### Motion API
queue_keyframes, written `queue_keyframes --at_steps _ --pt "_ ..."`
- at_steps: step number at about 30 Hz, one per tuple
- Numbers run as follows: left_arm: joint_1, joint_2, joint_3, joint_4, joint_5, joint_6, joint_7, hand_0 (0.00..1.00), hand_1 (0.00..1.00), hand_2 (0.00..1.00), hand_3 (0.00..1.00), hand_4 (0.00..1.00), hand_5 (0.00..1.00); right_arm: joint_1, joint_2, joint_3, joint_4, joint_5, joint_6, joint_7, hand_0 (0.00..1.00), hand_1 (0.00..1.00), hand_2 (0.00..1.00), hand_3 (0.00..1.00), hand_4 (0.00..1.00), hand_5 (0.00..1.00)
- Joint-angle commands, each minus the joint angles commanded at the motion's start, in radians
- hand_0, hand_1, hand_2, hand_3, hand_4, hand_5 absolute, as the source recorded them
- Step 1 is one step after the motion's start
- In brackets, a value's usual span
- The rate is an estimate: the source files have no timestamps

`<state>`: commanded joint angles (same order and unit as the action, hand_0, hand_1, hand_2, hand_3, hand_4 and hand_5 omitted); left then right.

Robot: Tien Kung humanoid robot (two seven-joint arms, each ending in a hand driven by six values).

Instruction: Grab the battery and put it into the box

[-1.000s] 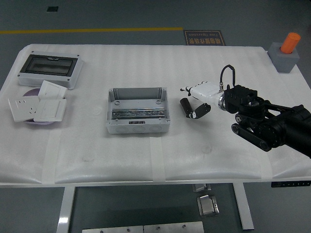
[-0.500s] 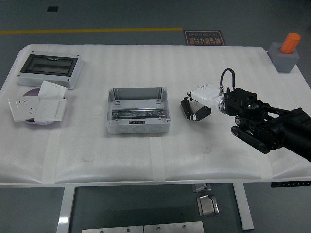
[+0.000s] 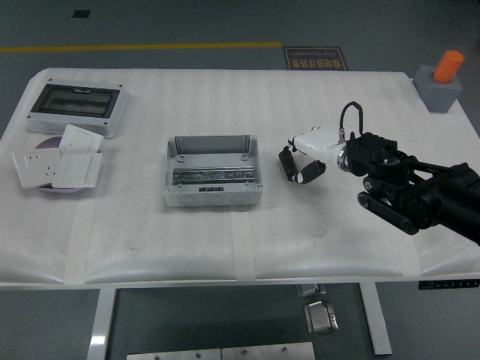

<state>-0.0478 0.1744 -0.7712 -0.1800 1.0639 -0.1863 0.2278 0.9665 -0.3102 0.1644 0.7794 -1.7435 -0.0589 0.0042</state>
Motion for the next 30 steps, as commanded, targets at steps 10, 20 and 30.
queue_keyframes --at_steps 10,20,30 --pt "0.016 -0.005 -0.079 0.000 0.067 0.001 0.018 0.607 0.635 0.400 0.463 0.444 0.457 -0.021 -0.093 -0.012 0.169 0.063 -0.200 -0.070 0.929 0.710 0.774 0.734 0.724 0.400" --pt "0.032 -0.008 -0.115 0.000 0.093 -0.003 0.034 0.607 0.635 0.400 0.465 0.446 0.460 -0.167 -0.035 0.279 0.399 0.009 -0.248 -0.095 0.929 0.711 0.774 0.734 0.718 0.393" --pt "0.035 -0.003 -0.123 0.000 0.097 -0.007 0.042 0.607 0.634 0.399 0.466 0.446 0.463 -0.201 0.014 0.296 0.415 0.044 -0.232 -0.082 0.924 0.711 0.776 0.736 0.717 0.399"
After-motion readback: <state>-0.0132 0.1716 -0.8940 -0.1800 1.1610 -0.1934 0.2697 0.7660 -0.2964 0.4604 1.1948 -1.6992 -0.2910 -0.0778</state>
